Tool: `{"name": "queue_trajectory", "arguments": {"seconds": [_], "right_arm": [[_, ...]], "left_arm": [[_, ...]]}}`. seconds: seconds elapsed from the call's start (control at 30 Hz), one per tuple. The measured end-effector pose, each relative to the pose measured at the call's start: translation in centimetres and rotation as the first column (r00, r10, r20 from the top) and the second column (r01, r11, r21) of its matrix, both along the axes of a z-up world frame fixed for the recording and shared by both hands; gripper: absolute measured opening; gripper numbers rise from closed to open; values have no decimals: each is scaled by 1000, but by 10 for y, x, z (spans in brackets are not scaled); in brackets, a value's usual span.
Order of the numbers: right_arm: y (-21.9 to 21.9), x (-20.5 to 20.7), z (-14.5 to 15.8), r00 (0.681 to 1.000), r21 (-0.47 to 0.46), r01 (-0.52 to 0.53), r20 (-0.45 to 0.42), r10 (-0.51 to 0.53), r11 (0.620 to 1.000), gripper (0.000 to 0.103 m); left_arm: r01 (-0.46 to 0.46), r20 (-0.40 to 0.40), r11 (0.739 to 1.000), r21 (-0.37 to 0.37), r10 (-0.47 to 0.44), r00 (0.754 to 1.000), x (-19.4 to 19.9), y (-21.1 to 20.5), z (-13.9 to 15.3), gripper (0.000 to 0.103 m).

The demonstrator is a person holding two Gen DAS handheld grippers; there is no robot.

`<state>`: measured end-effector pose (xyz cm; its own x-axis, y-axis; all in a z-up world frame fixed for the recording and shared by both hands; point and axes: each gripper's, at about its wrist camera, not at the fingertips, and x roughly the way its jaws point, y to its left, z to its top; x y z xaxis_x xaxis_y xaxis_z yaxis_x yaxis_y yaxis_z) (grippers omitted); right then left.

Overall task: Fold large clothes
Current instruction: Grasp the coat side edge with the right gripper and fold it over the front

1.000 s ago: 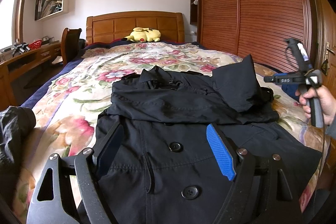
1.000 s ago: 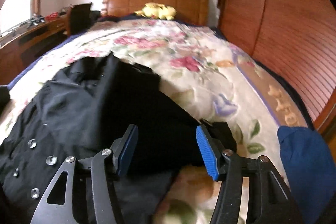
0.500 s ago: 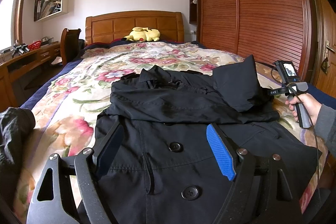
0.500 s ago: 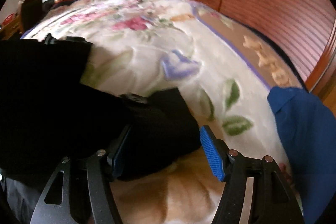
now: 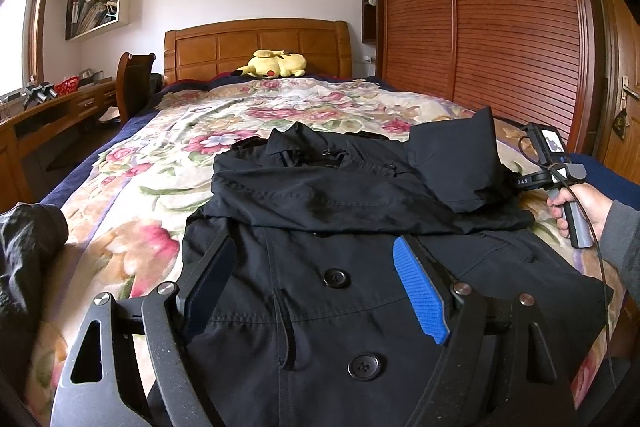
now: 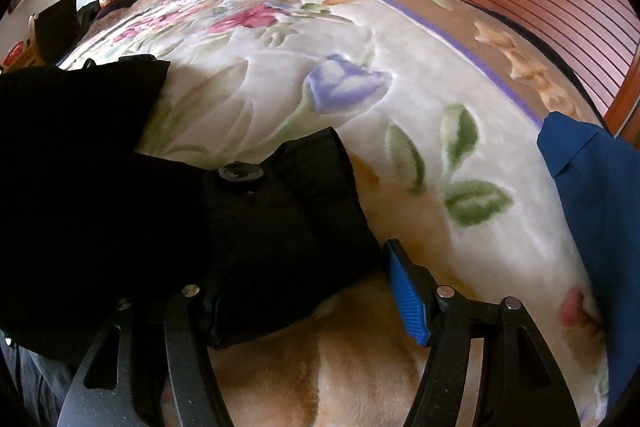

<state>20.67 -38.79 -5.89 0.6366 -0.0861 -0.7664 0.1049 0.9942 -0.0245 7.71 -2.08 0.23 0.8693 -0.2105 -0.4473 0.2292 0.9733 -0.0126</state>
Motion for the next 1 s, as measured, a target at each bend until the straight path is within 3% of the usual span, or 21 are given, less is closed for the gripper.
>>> {"name": "queue_trajectory", "arguments": {"seconds": [0.07, 0.13, 0.2, 0.37, 0.57, 0.7, 1.0], "right_arm": [[-3, -2, -1, 1000, 5, -22, 6, 22, 1000, 55], [1, -6, 1, 998, 1, -67, 11, 66, 998, 27], [11, -13, 9, 992, -49, -111, 46, 113, 993, 16], [39, -46, 54, 957, -73, -198, 202, 209, 978, 15], [102, -92, 108, 872, -117, -336, 337, 356, 934, 15], [146, -119, 118, 816, -163, -427, 355, 457, 889, 15], [207, -141, 112, 753, -188, -546, 316, 577, 817, 15]], "left_arm": [[0, 1, 1000, 1, 0, 1000, 0, 0, 0, 82], [0, 1, 1000, -1, 0, 1000, 0, 1, 0, 82], [0, 2, 1000, -3, 0, 1000, 0, 2, 0, 82], [-2, 8, 1000, -7, 2, 1000, -4, 6, 3, 82], [-17, 17, 1000, -23, 17, 1000, -8, 15, 6, 82], [-28, 24, 999, -27, 29, 999, -12, 22, 8, 82], [-71, 27, 997, -35, 72, 997, -18, 48, 8, 82]]}}
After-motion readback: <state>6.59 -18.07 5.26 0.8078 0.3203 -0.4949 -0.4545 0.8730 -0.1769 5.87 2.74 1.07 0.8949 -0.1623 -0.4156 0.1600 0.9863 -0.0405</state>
